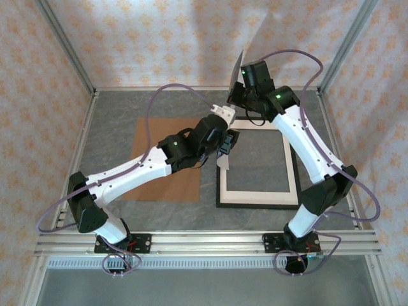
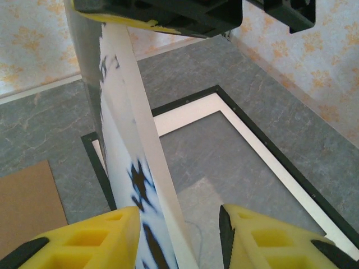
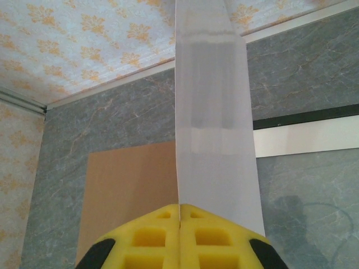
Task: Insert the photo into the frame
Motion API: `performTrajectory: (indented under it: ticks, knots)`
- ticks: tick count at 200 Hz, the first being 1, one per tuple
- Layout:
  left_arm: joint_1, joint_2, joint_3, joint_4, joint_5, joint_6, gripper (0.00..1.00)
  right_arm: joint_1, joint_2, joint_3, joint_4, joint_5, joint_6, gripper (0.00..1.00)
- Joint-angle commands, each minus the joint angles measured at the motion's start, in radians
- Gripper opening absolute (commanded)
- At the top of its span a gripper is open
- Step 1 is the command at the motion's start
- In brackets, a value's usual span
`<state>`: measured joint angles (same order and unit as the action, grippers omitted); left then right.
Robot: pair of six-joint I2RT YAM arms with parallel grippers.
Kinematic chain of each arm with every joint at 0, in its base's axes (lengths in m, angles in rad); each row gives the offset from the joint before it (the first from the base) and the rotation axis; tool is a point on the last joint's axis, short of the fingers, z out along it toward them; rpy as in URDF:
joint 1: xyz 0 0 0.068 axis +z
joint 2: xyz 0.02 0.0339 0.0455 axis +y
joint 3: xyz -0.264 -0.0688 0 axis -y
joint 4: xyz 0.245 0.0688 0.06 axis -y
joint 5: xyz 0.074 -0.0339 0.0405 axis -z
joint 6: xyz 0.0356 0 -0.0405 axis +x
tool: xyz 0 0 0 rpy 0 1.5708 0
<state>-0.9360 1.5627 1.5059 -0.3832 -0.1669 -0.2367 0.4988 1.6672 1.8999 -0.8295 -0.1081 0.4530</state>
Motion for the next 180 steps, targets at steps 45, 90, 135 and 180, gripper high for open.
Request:
performTrajectory:
  ticks: [45,90,135,180]
  knots:
    - [-0.001,0.025,0.011,-0.012,-0.039,0.007,0.23,0.005,0.016,0.022,0.021,-0.004,0.022,0.00]
    - [-0.001,0.020,0.005,-0.010,-0.058,0.008,0.13,0.004,0.022,0.028,0.022,-0.008,0.024,0.00]
    - [0.002,0.002,-0.011,-0.003,-0.072,0.003,0.00,0.004,0.026,0.033,0.023,-0.013,0.024,0.00]
    - [0.036,-0.063,-0.077,0.056,-0.005,-0.038,0.00,0.000,0.018,0.044,0.016,-0.005,0.011,0.29]
